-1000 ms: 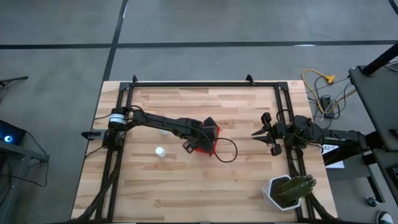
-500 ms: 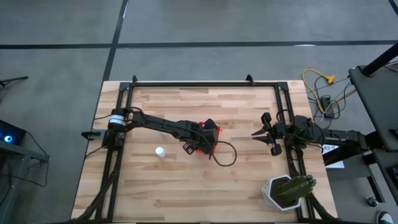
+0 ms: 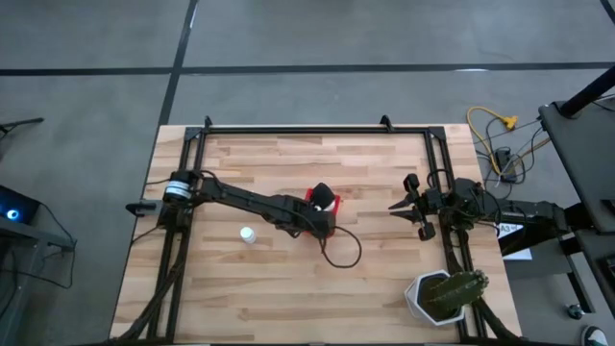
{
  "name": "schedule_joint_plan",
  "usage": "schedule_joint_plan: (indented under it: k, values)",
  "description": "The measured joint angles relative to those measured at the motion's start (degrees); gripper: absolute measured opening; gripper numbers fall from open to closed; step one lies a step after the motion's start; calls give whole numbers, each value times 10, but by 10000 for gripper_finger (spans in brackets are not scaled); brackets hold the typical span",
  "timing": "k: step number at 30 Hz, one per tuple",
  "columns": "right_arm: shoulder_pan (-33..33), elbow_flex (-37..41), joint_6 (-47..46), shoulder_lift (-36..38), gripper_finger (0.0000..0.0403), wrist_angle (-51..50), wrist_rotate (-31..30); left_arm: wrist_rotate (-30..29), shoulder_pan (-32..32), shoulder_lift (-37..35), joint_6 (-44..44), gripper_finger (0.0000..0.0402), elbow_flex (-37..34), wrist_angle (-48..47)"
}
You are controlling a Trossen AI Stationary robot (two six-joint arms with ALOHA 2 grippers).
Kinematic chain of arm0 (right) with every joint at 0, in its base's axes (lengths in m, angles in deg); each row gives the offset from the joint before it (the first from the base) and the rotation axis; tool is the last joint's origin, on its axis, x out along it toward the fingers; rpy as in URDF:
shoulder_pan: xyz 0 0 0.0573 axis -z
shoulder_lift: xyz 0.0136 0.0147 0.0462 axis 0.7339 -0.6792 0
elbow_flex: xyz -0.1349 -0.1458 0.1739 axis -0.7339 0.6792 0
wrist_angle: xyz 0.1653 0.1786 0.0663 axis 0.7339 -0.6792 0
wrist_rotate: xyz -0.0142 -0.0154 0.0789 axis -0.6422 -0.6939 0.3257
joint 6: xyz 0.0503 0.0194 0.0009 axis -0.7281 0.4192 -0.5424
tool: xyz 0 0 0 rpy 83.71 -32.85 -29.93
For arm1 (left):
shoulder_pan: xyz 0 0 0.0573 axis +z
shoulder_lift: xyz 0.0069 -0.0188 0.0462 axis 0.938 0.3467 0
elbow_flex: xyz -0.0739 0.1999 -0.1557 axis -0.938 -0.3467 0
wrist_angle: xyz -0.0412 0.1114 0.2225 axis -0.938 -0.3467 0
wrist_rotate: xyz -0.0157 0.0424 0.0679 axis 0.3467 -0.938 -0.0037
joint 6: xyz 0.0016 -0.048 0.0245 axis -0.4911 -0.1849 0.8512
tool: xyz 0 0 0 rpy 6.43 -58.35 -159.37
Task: Pick and place pill bottles into a basket
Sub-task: Put the white medicine bottle into the red bin
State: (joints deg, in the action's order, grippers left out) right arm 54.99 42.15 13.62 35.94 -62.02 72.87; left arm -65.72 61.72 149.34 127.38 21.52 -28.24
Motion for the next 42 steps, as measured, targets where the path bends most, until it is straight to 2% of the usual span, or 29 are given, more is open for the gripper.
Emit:
schedule_joint_plan:
  k: [9, 18, 22, 27, 29, 34, 42]
  values:
    - [0, 0, 0, 0, 59, 0, 0, -5, -16, -43, -72, 233, -1, -21]
    - [0, 0, 1, -1, 59, 0, 0, 3, -28, -114, -191, 233, -23, -119]
    - [0, 0, 1, -1, 59, 0, 0, 67, -32, -156, -254, 233, -38, -158]
    - [0, 0, 1, -1, 59, 0, 0, 243, -32, -221, -301, 233, -73, -163]
    - [0, 0, 0, -1, 59, 0, 0, 289, -32, -241, -324, 233, -90, -162]
    - [0, 0, 1, -1, 59, 0, 0, 307, -35, -280, -378, 233, -152, -166]
    - [0, 0, 0, -1, 59, 0, 0, 308, -35, -282, -409, 233, -244, -164]
